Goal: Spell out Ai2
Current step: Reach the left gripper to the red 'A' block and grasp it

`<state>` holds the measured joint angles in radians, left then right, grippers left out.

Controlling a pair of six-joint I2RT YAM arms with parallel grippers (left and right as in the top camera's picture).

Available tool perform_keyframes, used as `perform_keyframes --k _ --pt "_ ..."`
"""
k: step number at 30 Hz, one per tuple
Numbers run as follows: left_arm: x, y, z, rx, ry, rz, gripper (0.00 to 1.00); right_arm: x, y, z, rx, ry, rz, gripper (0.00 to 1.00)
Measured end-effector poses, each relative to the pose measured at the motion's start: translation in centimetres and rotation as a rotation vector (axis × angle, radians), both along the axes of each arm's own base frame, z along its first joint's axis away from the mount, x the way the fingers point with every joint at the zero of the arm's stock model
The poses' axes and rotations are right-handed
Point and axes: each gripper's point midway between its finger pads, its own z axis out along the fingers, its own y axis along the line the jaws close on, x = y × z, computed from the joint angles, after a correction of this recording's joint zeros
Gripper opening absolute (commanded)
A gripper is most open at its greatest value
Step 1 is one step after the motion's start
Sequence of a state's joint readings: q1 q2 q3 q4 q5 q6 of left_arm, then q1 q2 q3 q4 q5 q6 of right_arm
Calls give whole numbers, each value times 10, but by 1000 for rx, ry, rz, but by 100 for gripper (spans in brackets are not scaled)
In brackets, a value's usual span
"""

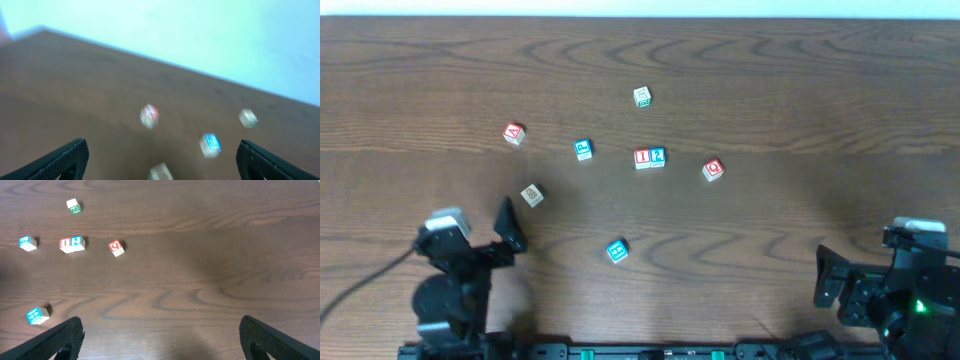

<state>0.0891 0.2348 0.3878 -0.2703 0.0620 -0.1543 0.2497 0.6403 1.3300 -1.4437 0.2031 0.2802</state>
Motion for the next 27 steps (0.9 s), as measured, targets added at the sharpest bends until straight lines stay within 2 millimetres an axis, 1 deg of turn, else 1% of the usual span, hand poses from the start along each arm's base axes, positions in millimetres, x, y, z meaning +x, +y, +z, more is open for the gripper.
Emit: perform_keyframes --k 1,2,4,5,6,7,11,12,15,16,17,18,20,23,25,27 --pt "8 3 12 29 15 9 95 0 0 0 0 1 0 99" --pt "14 6 19 46 30 15 95 0 0 0 0 2 0 99" --pt "41 11 24 78 139 18 95 0 0 0 0 0 0 99" --pt "57 13 22 89 203 16 95 0 0 0 -1 1 0 99" --pt "68 14 23 94 233 13 95 0 0 0 0 1 0 99" --pt "80 16 17 96 294 10 95 0 0 0 0 2 0 99" --pt "133 23 7 106 436 6 95 0 0 0 0 2 0 99" --pt "146 25 0 102 486 10 95 0 0 -1 -1 2 0 99" --pt "168 28 -18 58 580 26 96 0 0 -1 0 2 0 99" --pt "178 29 -24 34 607 41 95 0 0 0 0 0 0 99" --pt "189 30 -33 2 629 59 95 0 0 -1 0 2 0 99" --pt "198 31 -45 -43 660 83 95 0 0 -1 0 2 0 99" --pt "204 31 -67 -138 710 140 95 0 0 0 0 1 0 99" --pt "206 24 -91 -304 753 199 95 0 0 -1 0 2 0 99" --pt "205 17 -98 -384 768 209 95 0 0 -1 0 2 0 99" --pt "206 13 -97 -443 763 219 95 0 0 -1 0 2 0 99"
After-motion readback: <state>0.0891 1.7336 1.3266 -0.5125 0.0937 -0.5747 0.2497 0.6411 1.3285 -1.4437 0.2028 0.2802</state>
